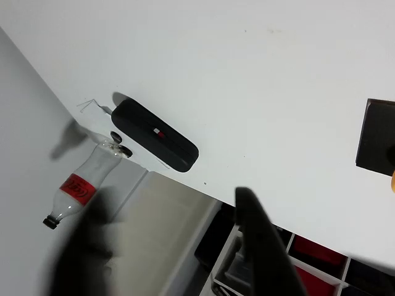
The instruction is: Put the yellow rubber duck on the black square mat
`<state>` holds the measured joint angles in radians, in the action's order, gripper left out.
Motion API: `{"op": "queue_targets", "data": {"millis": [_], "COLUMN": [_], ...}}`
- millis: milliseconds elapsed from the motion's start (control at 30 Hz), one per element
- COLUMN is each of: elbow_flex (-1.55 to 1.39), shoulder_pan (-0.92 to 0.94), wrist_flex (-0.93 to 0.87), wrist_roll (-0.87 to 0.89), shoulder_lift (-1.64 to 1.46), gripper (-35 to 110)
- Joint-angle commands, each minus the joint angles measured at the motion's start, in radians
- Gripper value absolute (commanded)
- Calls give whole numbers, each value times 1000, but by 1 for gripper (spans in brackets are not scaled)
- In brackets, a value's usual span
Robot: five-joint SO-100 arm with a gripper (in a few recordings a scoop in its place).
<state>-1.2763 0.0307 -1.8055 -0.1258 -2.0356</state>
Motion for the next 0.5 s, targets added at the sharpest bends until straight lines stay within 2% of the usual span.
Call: {"op": "queue_targets", "data": {"millis": [0,67,200,467], "elbow_flex": [-6,-52,-242,-877], "shoulder_pan": [35,34,34,43], "wrist_flex": [-11,26,149,515], "wrist_roll": [-3,-3,-3,-3], "shoulder_lift": [-41,-94,-255,-655], "gripper": [8,4,3,3]}}
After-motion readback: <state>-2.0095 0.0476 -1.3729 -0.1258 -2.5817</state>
